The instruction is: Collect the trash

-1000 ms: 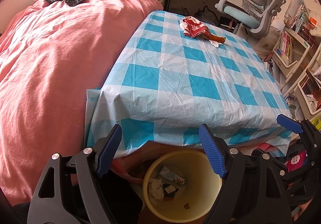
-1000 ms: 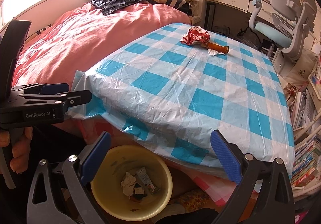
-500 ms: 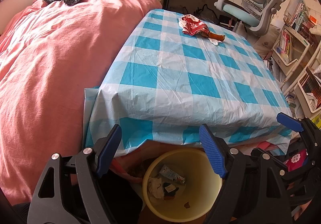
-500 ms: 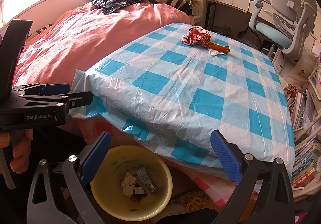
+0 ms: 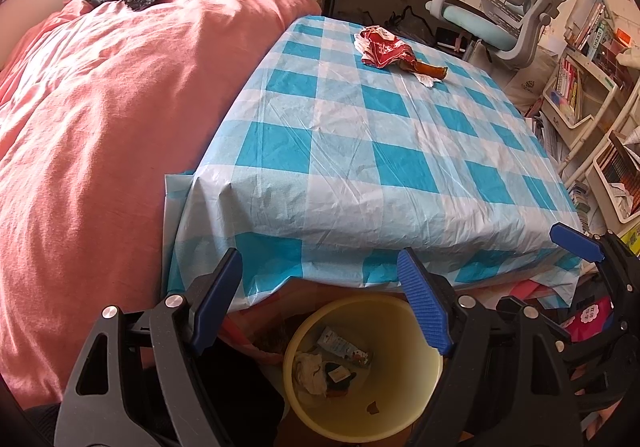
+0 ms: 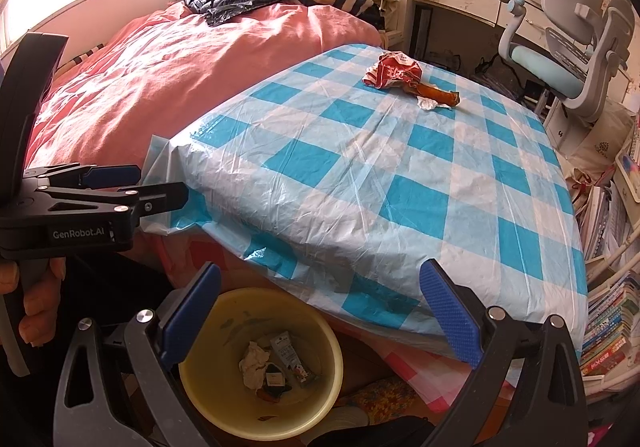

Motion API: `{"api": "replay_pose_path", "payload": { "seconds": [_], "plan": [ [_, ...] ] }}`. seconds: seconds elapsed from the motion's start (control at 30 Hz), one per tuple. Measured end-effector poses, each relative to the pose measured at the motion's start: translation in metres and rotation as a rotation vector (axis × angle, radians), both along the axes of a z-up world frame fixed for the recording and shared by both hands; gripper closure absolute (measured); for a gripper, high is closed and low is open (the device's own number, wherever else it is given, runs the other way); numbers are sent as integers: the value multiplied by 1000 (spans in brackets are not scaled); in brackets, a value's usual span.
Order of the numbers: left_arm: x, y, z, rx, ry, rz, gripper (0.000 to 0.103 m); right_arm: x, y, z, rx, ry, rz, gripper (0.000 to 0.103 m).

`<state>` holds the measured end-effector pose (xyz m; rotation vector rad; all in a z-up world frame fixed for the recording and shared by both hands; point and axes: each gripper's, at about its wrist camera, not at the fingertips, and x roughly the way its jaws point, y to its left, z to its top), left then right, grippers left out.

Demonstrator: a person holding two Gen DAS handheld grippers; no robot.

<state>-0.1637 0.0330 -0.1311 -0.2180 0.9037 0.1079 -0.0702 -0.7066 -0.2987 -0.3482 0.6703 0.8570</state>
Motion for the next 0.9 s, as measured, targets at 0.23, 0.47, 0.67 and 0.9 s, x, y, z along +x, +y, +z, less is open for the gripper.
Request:
{"api": "replay_pose_path", "payload": {
  "seconds": [0.23,0.47,0.67,0.9],
  "plan": [
    [1,-2,3,-6,-12,-6,26,2,0,1,11,6,2,8],
    [19,7,30,-18,-67,-15,25,37,-15,22,72,36,-78,8],
    [71,13,46,-7,-76,-19,24,86,-13,36,56,30,-131,8],
    [165,11,49,-1,-74,-27,24,142,2,33,36,40,-150,8]
  ]
}}
